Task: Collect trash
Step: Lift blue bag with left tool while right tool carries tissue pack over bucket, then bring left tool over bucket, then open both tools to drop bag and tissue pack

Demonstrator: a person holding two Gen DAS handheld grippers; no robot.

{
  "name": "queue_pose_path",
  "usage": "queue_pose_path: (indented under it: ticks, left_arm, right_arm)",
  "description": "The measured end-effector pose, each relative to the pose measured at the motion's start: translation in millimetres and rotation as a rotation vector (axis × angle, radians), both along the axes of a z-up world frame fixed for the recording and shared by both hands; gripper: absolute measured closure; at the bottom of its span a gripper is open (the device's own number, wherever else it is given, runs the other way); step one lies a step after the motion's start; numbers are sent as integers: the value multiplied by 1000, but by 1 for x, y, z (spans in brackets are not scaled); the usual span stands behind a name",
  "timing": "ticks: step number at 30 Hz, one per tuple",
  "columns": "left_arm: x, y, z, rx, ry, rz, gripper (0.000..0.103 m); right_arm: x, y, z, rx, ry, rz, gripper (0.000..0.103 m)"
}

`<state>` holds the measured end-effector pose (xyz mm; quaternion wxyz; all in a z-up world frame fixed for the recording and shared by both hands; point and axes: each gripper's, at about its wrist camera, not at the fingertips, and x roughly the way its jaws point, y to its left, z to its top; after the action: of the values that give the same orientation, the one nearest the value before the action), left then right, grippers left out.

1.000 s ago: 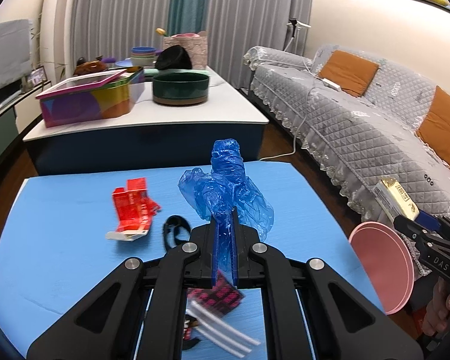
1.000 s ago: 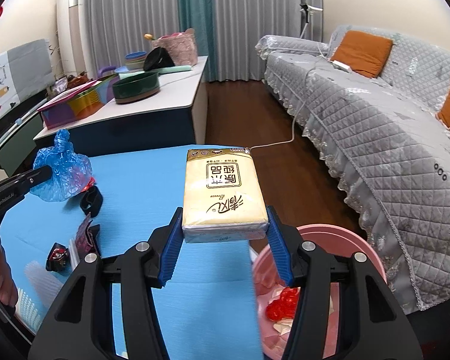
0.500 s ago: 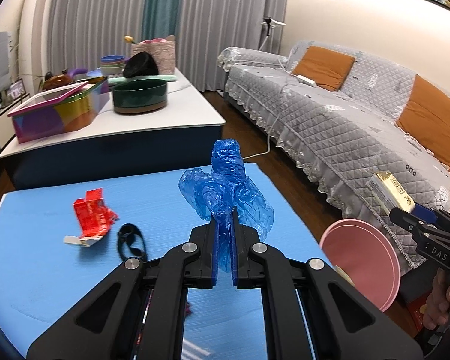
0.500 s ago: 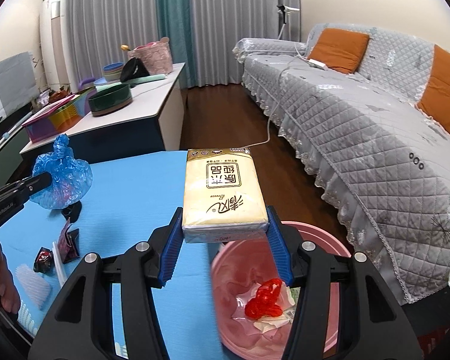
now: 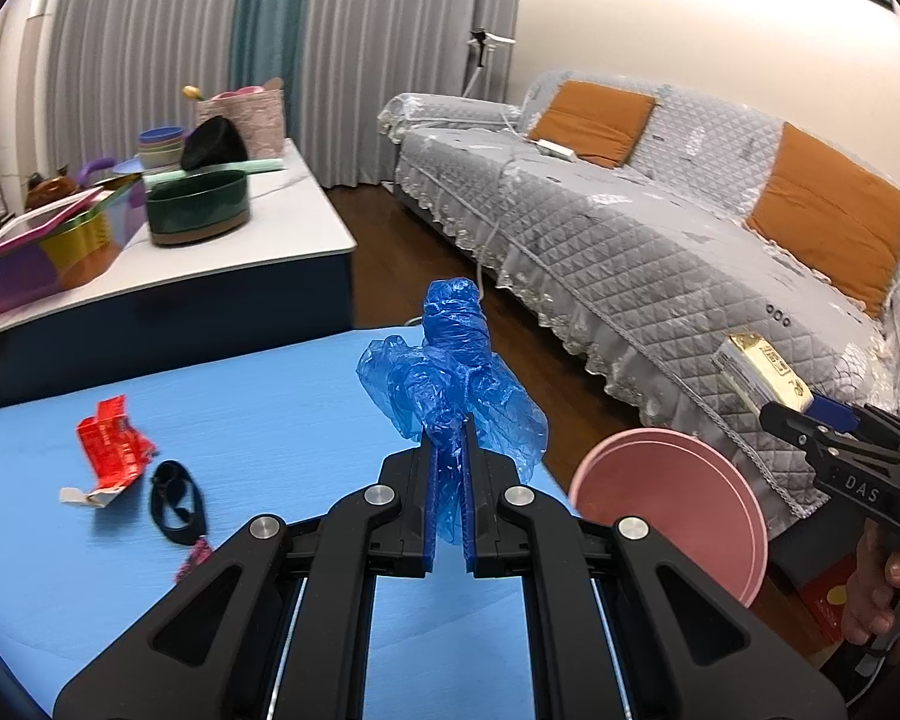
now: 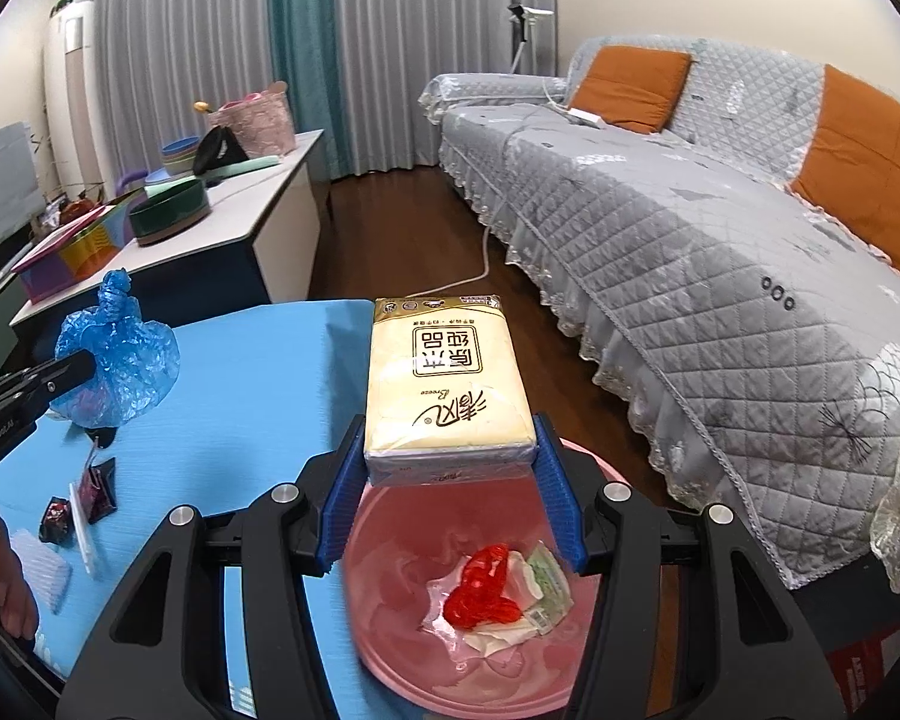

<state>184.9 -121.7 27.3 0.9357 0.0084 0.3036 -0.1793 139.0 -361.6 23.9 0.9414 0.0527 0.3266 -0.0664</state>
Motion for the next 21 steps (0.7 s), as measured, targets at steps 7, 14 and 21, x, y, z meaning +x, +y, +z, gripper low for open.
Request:
queue_pose_path:
  ticks: [7, 14, 21]
  left_arm:
    - [-8, -22, 0, 2, 0, -55, 97]
    - [-13, -49, 1, 2, 3, -97, 97]
    - [-18, -78, -3, 27, 4, -160, 97]
  right_arm:
    - [-10, -22, -2, 5, 2, -38, 49]
    - [-19, -38, 0, 18, -3, -66, 49]
    - [-26, -52, -2, 29, -1, -89, 49]
